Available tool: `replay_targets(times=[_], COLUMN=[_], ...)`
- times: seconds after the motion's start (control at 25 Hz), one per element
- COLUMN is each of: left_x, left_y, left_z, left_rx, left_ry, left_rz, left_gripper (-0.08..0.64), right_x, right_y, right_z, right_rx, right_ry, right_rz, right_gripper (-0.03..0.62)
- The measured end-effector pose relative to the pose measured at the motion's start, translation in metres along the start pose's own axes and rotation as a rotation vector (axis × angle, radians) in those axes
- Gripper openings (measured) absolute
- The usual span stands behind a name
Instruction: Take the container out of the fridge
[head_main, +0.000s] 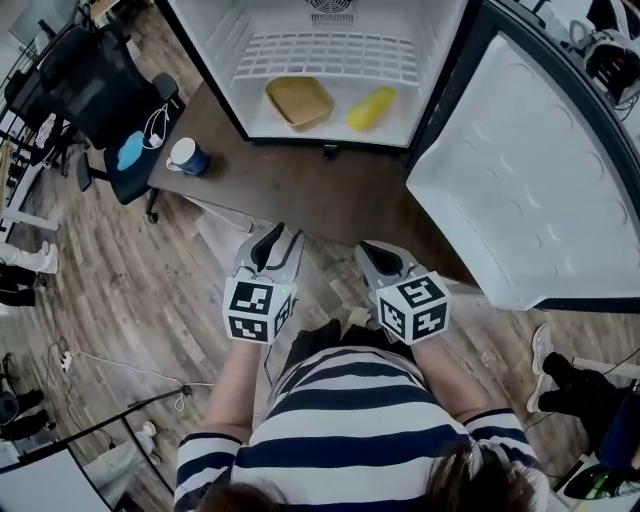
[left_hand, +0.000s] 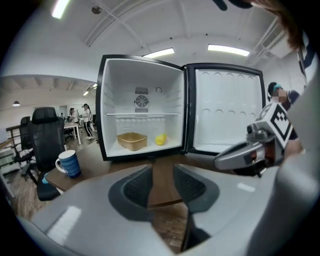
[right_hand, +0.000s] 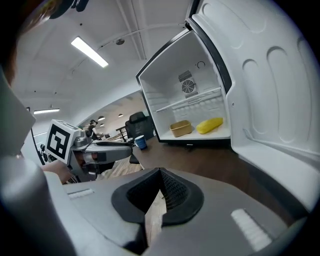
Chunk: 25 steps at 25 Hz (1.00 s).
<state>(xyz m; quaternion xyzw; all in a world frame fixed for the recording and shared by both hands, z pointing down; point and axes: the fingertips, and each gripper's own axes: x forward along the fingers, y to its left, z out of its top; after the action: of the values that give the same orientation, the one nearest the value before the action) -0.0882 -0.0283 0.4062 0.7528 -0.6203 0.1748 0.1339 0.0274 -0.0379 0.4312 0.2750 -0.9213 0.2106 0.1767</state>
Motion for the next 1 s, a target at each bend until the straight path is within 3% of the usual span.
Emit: replay_targets(times=[0.28,0.52,0.8,1.0], left_x=[0.043,0.081,0.124,0.152], left_y=[0.017,0.046,0.076,0.094], left_z=[0.021,0.031,0.049,0.057], left_rx=[0.157,0.245,0.381,0.469], left_ry=[0.047,0.063,0.101,0.110], left_rz=[-0.015,-0.044,-0.136,-0.184], left_gripper=[0.000,0.000,0.000,0.000], right_x=[0.024,0.054,0.089,0.111], right_y=[-0.019,-0.028,-0.032,-0.032], right_z=[0.011,0.022,0.048,0.046], right_rx=[-0.002,0.011,0.055,0.095], right_ry=[-0.002,0.006,-0.005,0.012], right_rz=[-0.009,-0.044,-0.115,-0.159], right_gripper=[-0.008,-0.008,-0.008,-0.008])
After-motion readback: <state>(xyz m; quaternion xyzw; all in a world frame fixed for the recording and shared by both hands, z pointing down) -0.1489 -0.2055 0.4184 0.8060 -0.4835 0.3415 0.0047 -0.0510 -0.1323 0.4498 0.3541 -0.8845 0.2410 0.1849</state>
